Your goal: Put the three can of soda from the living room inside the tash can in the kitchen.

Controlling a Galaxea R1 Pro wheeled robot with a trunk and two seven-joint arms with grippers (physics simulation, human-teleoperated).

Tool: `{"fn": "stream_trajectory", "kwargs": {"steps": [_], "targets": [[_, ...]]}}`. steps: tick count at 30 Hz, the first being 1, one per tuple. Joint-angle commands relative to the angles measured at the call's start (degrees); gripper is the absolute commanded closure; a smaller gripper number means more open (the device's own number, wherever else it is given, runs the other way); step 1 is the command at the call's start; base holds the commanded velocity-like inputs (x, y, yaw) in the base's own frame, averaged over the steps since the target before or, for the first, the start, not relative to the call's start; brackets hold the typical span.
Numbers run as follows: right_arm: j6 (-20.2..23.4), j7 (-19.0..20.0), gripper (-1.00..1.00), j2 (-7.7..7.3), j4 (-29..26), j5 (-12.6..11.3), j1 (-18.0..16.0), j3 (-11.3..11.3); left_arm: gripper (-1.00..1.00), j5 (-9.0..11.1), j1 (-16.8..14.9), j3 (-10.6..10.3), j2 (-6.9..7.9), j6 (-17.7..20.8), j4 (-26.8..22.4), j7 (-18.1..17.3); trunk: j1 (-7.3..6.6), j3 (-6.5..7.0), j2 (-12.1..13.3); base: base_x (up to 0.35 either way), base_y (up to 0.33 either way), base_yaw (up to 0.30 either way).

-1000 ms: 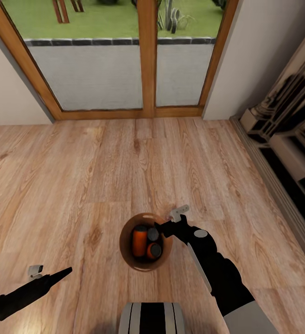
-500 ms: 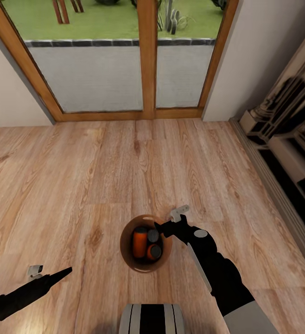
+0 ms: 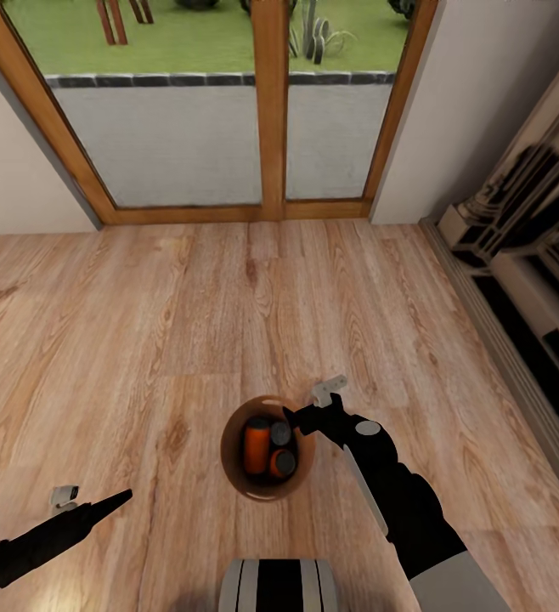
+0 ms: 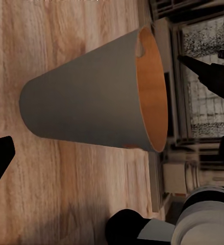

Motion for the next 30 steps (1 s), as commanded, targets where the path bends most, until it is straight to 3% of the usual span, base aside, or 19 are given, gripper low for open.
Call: {"fn": "stream_trajectory", "kwargs": {"steps": [1,4,30], "targets": [[0.0,0.0,-1.00,0.00,0.0,0.0,0.0,0.0,-1.00,0.0,0.0,0.0,0.00,0.0,0.0,0.0,-0.23,0.19,0.4,0.000,0.000,0.000],[0.0,0.0,-1.00,0.00,0.0,0.0,0.0,0.0,-1.00,0.0,0.0,0.0,0.00,0.0,0.0,0.0,-0.88,0.72,1.6,0.000,0.000,0.000],[0.0,0.0,-1.00,0.00,0.0,0.0,0.0,0.0,-1.00,0.0,0.0,0.0,0.00,0.0,0.0,-0.1,-0.88,0.72,1.6,0.000,0.000,0.000]]}}
